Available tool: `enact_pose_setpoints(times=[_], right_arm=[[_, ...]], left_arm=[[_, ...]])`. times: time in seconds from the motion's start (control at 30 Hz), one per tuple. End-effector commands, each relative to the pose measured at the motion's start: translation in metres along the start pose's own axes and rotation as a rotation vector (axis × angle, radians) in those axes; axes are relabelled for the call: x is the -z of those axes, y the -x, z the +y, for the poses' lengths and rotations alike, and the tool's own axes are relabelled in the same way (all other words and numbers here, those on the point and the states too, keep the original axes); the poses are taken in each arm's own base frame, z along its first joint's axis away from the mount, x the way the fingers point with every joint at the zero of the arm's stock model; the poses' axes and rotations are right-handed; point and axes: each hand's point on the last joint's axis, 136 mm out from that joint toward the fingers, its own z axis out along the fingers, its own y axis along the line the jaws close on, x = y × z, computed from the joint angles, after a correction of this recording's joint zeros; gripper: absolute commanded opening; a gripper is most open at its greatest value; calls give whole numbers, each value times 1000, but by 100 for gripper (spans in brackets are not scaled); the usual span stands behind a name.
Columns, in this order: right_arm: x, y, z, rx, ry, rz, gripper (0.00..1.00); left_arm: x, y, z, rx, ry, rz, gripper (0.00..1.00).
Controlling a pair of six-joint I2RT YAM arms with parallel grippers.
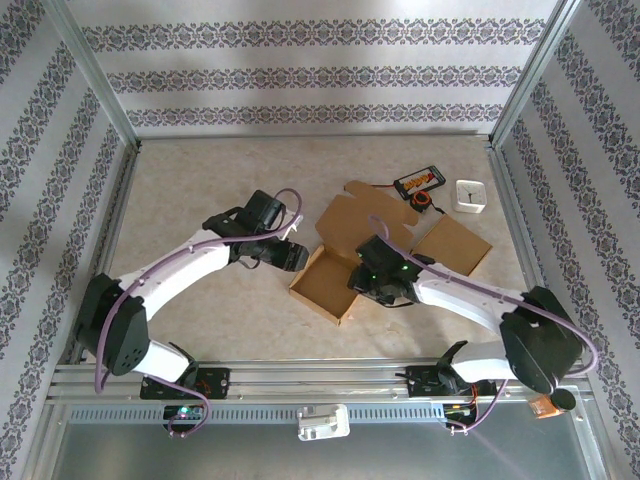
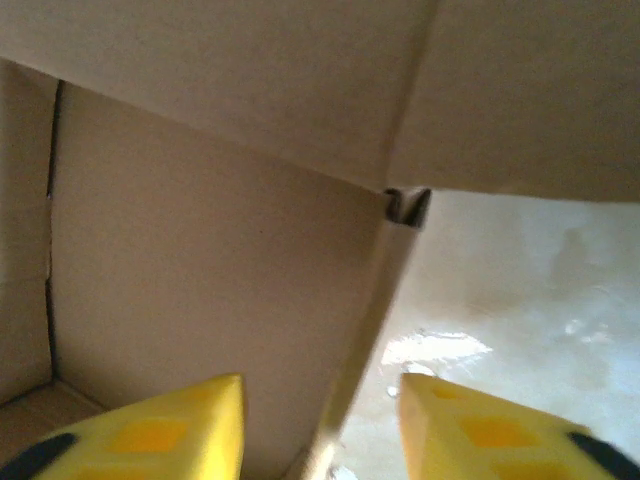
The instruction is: Fold the paper box
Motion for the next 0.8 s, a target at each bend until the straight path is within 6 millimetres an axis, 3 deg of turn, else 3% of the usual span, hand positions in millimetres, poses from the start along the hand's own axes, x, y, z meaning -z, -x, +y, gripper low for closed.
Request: enact_pose_setpoints(times=[0.0, 0.1, 0.27, 0.43, 0.53, 0.7, 0.77], right_arm=[[-4, 15, 22, 46, 16, -64, 34], [-6, 25, 26, 149, -54, -110, 25], [-3, 44, 44, 294, -110, -154, 18], [-3, 62, 78, 459, -89, -189, 10], [-4, 71, 98, 527, -82, -190, 9], [-18, 73, 97, 462, -105, -204, 8], [-21, 70, 91, 458, -132, -205, 19]], left_arm=[[11, 11, 9, 36, 59, -75, 62], [18, 13, 22, 94, 118, -109, 63], [29, 16, 37, 182, 150, -178, 64], [43, 20, 48, 231, 151, -278, 69], [51, 21, 55, 290, 134, -349, 70], [50, 6, 70, 377, 170, -282, 65], [48, 1, 64, 387, 146, -246, 65]])
